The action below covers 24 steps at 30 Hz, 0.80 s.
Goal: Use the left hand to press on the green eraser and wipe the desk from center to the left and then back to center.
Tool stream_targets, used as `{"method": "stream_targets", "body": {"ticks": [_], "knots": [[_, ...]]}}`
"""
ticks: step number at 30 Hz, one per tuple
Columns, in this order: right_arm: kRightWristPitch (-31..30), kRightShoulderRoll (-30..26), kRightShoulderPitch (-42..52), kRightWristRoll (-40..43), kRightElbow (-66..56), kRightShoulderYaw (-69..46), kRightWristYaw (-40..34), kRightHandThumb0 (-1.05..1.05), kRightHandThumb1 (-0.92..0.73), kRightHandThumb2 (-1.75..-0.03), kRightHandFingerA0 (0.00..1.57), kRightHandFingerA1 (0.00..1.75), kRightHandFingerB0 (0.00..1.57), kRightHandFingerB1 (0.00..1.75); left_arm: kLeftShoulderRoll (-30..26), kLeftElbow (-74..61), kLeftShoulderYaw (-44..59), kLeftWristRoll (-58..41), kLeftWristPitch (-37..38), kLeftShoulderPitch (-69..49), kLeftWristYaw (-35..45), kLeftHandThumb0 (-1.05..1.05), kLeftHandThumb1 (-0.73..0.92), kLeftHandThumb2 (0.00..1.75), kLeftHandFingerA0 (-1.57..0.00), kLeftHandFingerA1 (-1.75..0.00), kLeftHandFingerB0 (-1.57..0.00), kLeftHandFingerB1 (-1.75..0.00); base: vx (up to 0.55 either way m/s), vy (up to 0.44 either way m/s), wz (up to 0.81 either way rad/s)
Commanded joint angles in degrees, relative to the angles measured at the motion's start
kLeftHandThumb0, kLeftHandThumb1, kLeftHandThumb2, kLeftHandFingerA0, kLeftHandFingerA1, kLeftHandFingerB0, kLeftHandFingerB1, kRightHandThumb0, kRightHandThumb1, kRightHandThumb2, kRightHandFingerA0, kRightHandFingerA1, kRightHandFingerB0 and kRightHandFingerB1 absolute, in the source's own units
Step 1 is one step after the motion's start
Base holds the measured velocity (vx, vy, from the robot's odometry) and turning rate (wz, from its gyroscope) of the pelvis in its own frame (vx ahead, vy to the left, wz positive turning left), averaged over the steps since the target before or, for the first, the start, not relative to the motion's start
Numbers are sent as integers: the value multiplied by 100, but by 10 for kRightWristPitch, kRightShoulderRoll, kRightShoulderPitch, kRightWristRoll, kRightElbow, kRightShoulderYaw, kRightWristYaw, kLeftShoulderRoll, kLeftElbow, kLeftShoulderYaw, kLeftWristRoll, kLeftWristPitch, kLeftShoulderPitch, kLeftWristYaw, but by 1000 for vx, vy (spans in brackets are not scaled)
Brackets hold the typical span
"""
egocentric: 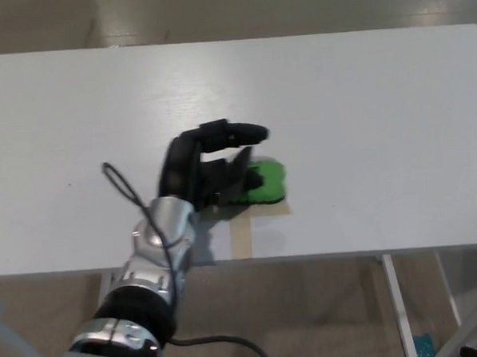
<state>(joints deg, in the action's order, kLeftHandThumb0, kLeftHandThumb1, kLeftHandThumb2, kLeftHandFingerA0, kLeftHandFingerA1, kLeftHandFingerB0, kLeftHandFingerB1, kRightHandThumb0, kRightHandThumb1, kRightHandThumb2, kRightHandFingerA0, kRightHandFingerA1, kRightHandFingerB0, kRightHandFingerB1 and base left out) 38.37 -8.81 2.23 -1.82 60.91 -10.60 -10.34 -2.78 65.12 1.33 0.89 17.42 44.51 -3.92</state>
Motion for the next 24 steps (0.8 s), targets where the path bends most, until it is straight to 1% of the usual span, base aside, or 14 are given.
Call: {"method": "stream_targets", "body": {"ticks": [1,2,3,6,7,8,10,13,14,15,18,20,21,24], "knots": [[7,-2,6,-5,8,3,-8,-45,-80,-65,74,49,61,40,-58,31,31,-10,-26,-47,7,-25,77,63,-105,-84,-94,-55,0,0,0],[7,-1,6,-7,8,4,-11,-45,-80,-65,74,49,61,40,-65,33,35,-10,-21,-50,7,-25,77,63,-105,-84,-94,-55,0,0,0],[5,-1,4,-12,10,6,-19,-45,-80,-65,74,49,61,40,-88,36,44,-11,-14,-57,12,-24,76,63,-105,-84,-94,-56,0,0,0],[4,-2,6,-15,11,10,-23,-45,-80,-65,74,49,60,40,-105,36,51,-11,-5,-66,19,-24,76,63,-104,-83,-94,-56,0,0,0],[6,-4,6,-16,13,11,-24,-45,-80,-64,75,49,60,40,-123,41,59,-16,-3,-71,26,-24,76,63,-104,-82,-94,-56,0,0,0],[7,-5,6,-16,13,12,-24,-45,-80,-64,75,49,60,40,-128,42,62,-17,-3,-73,28,-24,76,63,-104,-82,-94,-56,0,0,0],[7,-6,7,-16,12,12,-25,-45,-80,-64,75,49,61,41,-157,50,82,-33,-14,-77,44,-22,76,63,-103,-80,-92,-56,0,0,0],[5,-8,4,-14,11,12,-22,-45,-79,-64,75,49,61,41,-184,58,98,-41,-21,-78,57,-21,76,62,-101,-79,-90,-54,0,0,0],[5,-8,4,-14,11,12,-22,-45,-79,-64,75,49,61,41,-184,58,98,-41,-21,-78,57,-21,76,62,-101,-79,-90,-54,0,0,0],[3,-9,3,-14,12,13,-20,-45,-80,-64,75,49,61,41,-201,65,111,-48,-26,-79,66,-19,78,64,-100,-77,-87,-54,0,0,0],[1,-12,1,-11,12,12,-13,-45,-80,-64,75,49,61,41,-228,81,141,-69,-39,-79,83,-16,80,64,-99,-76,-85,-54,0,0,0],[-1,-12,0,-8,12,11,-9,-45,-80,-64,75,49,61,41,-240,87,148,-70,-42,-79,85,-17,80,64,-99,-74,-86,-53,0,0,0],[-1,-13,-1,-9,13,11,-11,-44,-79,-64,74,49,61,41,-248,91,148,-66,-39,-82,84,-27,75,63,-108,-74,-97,-51,0,0,0],[-1,-16,-4,-14,14,13,-15,-44,-79,-64,74,49,61,41,-268,97,147,-57,-28,-93,88,-29,75,63,-109,-74,-100,-50,0,0,0]]}}
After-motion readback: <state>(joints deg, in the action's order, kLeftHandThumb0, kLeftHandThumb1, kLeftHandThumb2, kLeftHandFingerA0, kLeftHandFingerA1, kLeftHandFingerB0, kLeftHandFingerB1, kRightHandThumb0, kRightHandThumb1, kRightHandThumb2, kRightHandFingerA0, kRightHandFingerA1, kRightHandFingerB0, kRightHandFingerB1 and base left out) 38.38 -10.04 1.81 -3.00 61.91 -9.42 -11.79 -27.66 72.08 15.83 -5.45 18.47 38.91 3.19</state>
